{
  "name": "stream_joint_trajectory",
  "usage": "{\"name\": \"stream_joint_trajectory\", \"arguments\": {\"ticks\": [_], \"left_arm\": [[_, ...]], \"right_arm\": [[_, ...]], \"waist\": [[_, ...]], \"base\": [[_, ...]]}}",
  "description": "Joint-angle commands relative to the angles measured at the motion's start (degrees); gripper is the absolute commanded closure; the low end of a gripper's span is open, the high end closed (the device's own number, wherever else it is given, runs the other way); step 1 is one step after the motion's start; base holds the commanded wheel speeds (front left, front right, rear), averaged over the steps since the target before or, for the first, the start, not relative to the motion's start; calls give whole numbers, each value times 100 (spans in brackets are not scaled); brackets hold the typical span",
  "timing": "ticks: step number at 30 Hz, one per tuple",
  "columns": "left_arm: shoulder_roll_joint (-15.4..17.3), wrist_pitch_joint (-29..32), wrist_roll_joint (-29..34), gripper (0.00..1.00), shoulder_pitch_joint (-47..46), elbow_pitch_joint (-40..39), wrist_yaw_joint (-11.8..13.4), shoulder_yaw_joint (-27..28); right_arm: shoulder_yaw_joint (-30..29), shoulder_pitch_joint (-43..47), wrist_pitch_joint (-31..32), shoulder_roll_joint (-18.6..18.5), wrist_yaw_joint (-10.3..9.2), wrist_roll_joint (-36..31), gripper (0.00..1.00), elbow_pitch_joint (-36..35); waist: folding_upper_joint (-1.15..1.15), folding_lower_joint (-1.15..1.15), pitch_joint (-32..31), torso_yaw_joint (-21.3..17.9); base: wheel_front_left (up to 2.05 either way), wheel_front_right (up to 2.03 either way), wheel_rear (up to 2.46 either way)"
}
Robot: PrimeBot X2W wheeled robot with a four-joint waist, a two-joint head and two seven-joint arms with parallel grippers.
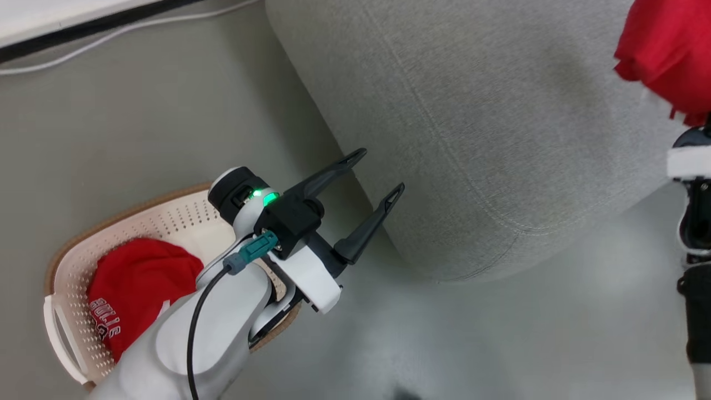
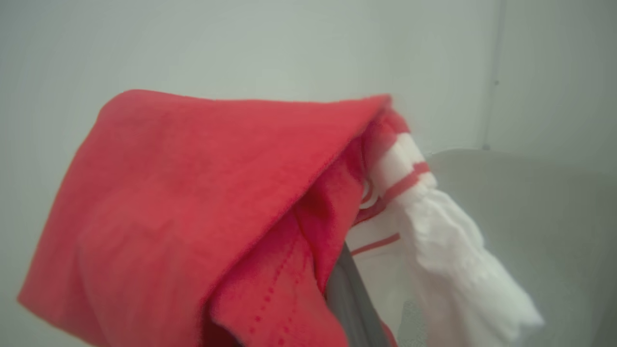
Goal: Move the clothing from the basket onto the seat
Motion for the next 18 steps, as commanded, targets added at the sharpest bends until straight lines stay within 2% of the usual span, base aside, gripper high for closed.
{"name": "stream_joint_trajectory", "arguments": {"ticks": [1,11,18], "left_arm": [[53,-28,42,0,-308,-151,-42,97],[188,-28,31,0,-719,-135,-42,-107],[264,-28,64,0,-859,-210,-42,-131]], "right_arm": [[-85,-324,-34,-194,22,-104,100,-8],[-976,-1595,-34,-661,22,-626,100,804],[-1593,-2602,-34,-1218,22,-1100,100,1455]], "waist": [[0,0,512,323],[0,0,1278,785],[0,0,1714,1104]], "base": [[0,0,0],[0,0,0],[0,0,0]]}}
